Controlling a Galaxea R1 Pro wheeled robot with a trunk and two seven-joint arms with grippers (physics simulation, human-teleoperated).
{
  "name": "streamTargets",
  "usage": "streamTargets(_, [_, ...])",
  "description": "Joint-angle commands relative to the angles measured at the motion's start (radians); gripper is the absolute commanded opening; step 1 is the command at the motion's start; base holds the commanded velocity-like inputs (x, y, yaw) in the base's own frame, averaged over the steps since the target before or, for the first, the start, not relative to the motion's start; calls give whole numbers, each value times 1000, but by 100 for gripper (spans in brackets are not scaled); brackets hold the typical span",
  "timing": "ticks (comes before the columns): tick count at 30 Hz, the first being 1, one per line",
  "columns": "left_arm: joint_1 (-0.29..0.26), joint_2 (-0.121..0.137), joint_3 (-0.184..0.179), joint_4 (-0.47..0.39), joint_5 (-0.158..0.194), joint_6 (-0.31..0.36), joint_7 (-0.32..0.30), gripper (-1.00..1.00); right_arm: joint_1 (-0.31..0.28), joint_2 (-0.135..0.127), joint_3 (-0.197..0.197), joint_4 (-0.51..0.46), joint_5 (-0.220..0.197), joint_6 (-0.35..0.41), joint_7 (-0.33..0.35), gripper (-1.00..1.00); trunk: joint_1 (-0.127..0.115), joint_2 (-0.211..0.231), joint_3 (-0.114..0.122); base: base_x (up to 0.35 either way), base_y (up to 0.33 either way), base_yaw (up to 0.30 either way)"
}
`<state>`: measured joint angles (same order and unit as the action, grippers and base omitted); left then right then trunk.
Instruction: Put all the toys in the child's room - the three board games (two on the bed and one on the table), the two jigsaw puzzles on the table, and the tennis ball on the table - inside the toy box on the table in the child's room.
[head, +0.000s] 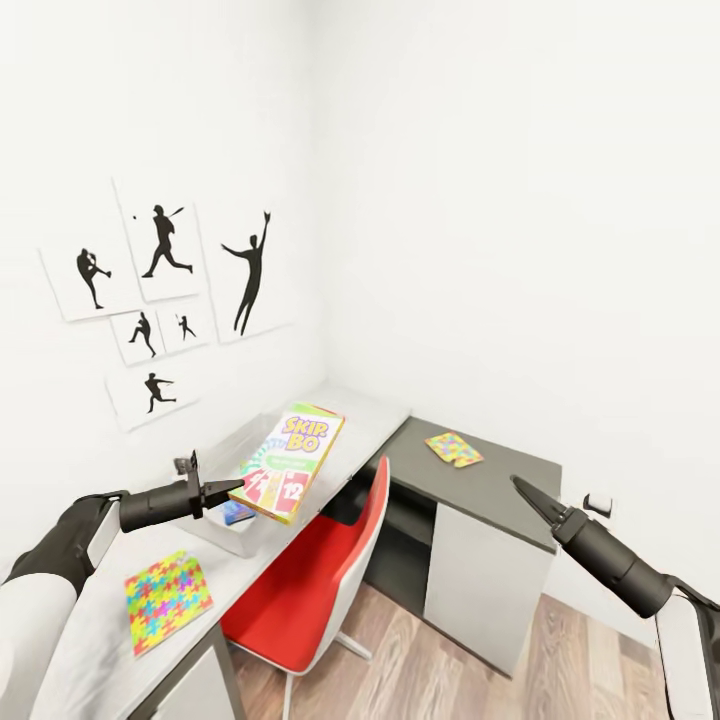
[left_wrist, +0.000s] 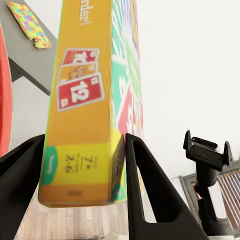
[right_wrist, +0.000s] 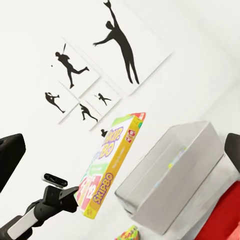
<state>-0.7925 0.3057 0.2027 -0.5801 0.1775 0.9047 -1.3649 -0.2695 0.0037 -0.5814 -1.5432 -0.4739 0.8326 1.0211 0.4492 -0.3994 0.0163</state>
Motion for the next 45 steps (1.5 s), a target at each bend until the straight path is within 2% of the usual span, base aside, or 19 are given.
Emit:
streamTargets(1, [-1,0,1,0,5,11,-2,-100,0,1,-2,0,-2,5,2,100,1,-1,0,260,-76,246])
streamTargets(16, [-1,0,1,0,5,11,-2,-100,0,2,-2,-1,-1,5,3,100,1,-1,9,235,-156,236])
streamTargets(42, [-1,-3,1,0,5,11,0,-100,0,4,-1,-5,0,3,6,100,1,-1,-1,203,-219,110])
streamTargets(45, [-1,-2,1,0,5,11,0,-100,0,4,-1,-5,-2,-26,6,100,1,-1,-1,93,-19,9])
